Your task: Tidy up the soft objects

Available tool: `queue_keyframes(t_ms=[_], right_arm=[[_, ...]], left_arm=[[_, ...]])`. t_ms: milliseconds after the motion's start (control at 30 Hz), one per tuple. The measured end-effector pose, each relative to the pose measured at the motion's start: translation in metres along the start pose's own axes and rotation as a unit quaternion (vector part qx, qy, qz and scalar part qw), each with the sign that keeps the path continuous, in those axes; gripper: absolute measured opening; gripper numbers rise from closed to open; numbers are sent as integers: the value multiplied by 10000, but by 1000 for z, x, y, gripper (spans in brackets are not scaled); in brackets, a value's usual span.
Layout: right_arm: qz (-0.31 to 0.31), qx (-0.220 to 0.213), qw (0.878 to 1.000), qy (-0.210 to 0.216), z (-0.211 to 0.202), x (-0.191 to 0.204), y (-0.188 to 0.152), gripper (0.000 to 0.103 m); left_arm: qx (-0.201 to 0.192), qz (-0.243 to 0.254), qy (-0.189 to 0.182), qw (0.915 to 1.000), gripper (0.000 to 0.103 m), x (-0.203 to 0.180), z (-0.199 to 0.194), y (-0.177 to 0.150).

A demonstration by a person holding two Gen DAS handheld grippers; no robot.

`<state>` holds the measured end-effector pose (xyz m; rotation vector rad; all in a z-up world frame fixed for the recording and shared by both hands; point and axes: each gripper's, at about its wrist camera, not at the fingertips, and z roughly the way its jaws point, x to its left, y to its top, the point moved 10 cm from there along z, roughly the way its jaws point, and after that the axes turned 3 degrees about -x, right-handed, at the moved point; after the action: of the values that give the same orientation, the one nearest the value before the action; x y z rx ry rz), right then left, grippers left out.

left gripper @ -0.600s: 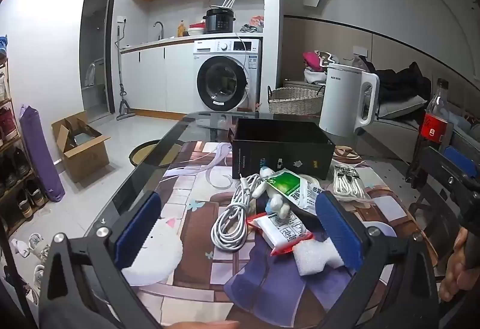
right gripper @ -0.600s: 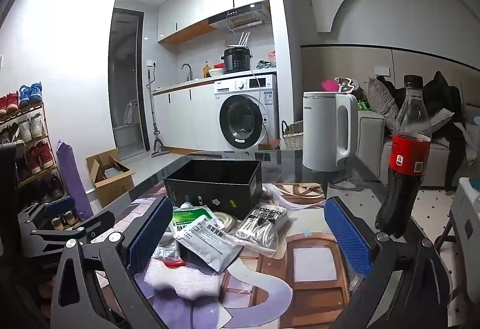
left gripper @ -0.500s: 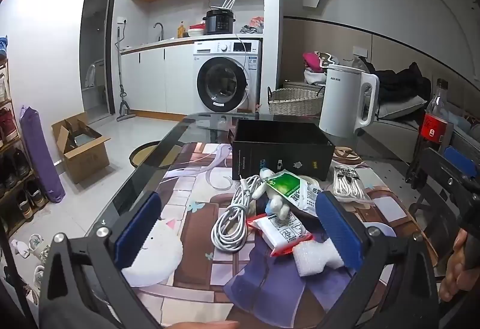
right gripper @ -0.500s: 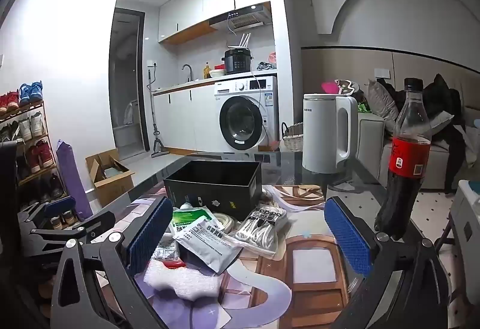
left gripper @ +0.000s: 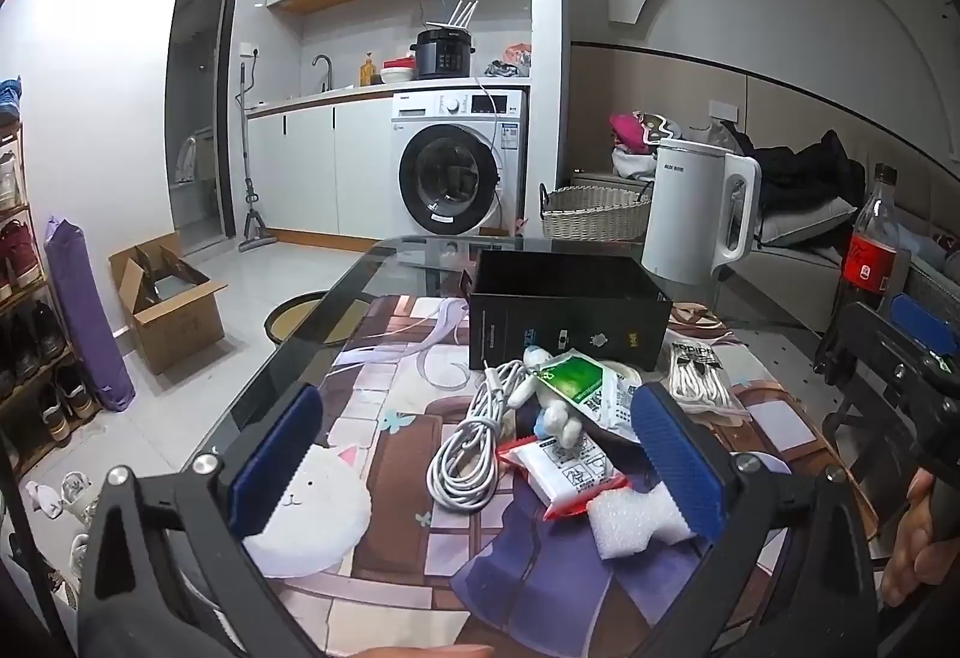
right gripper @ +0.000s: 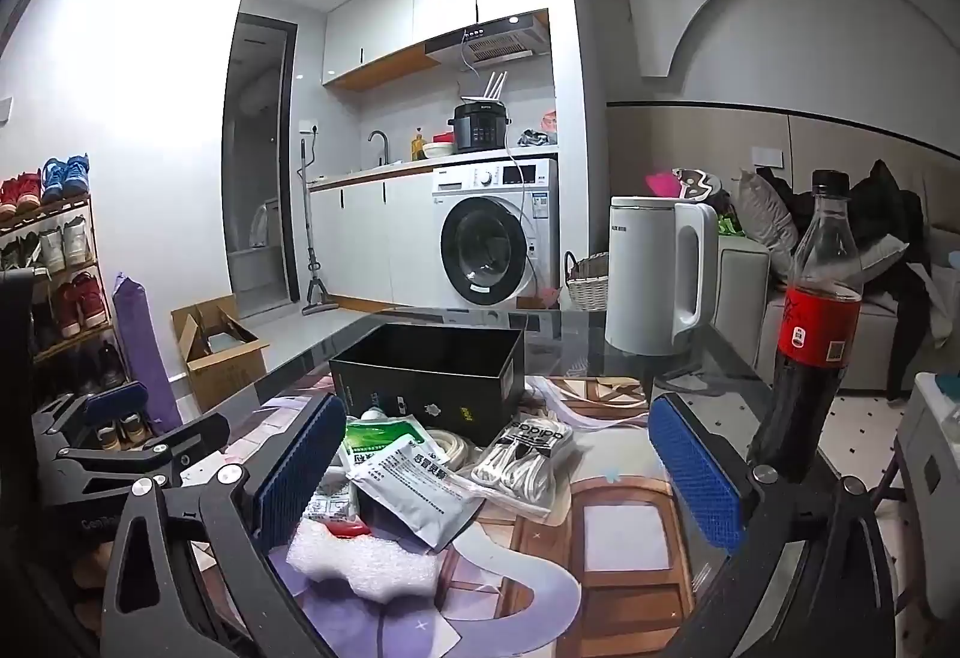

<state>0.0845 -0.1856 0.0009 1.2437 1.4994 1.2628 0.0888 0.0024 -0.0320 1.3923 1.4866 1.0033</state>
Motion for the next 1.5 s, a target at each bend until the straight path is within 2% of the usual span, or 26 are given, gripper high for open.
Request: queue_keyframes(t_ms=[1500], right_arm=[[-23,-69,10000,63,-5,5,3,103]], left_arm=[[69,-182,33,9998,103,2,1,-2]])
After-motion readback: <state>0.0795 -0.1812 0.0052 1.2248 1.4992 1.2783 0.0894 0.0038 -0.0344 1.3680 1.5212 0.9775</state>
